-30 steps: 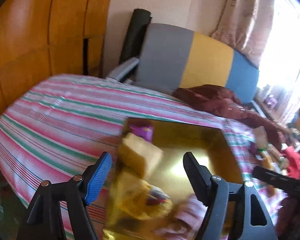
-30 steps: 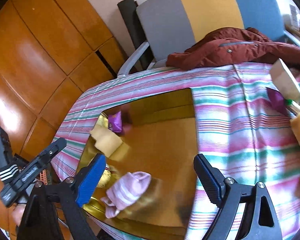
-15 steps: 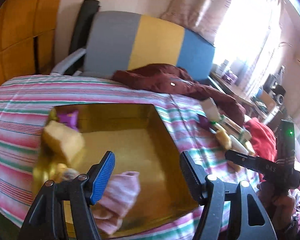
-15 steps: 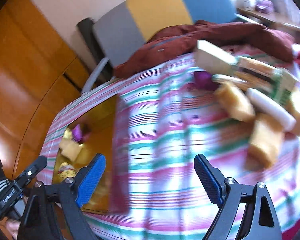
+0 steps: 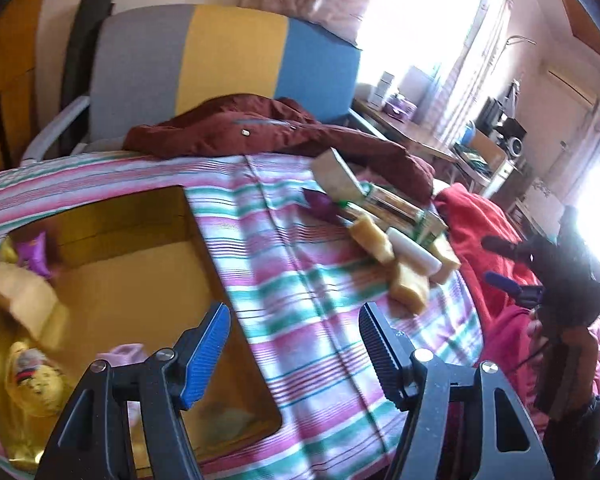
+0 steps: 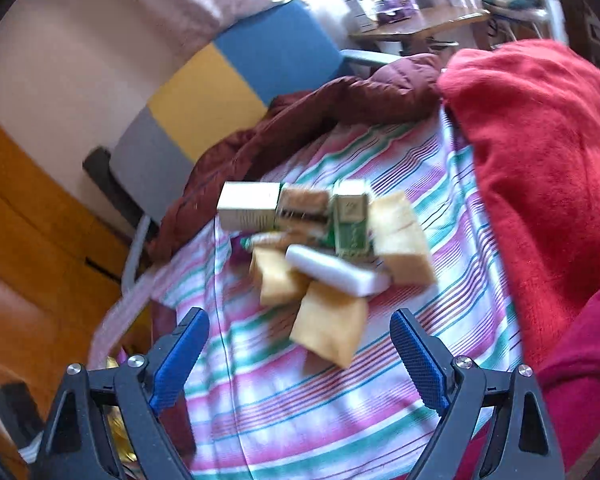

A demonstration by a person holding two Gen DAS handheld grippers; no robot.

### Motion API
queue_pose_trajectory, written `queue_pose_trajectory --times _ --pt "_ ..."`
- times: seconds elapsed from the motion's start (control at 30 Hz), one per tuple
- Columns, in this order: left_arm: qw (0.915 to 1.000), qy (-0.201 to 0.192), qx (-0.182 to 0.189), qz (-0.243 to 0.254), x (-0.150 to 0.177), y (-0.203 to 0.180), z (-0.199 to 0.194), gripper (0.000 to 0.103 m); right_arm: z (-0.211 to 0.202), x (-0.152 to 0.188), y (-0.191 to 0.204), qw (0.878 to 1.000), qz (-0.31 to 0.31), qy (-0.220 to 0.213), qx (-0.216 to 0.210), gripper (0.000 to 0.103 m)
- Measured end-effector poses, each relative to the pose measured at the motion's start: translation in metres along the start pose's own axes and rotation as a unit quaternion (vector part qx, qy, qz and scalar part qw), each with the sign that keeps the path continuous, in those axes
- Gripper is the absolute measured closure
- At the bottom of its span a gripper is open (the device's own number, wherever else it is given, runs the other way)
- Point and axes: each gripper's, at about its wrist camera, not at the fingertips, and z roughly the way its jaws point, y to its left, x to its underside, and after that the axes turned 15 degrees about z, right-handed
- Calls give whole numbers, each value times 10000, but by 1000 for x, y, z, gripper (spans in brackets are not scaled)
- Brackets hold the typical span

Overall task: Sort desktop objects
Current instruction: 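Return both grippers to the pile and grasp the green-and-white box with the right gripper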

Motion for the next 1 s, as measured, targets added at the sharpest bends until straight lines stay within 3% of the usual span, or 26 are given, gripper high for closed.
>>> queue_pose_trajectory --times 0.1,0.23,0.4,0.53,0.77,0.9,1.0 --pt "9999 42 93 24 -2 -9 7 36 5 -14 3 9998 -88 -161 60 13" --pt "9997 105 165 163 -4 -23 15 36 29 -34 13 9988 -232 -354 257 29" --pt "9996 143 222 86 -13 -28 24 36 65 -56 15 9971 -261 -484 523 42" --pt "9994 271 201 36 -17 -30 39 36 90 -57 7 9948 -311 -402 881 46" --pt "9981 481 354 -181 -19 -30 64 36 93 -61 7 9951 -418 -420 789 49" --pt "9971 521 460 -315 -26 -32 75 36 96 -60 8 9946 -479 -390 834 71" --pt "9949 616 629 -498 -33 -32 88 36 95 -58 10 9947 -539 -382 784 70"
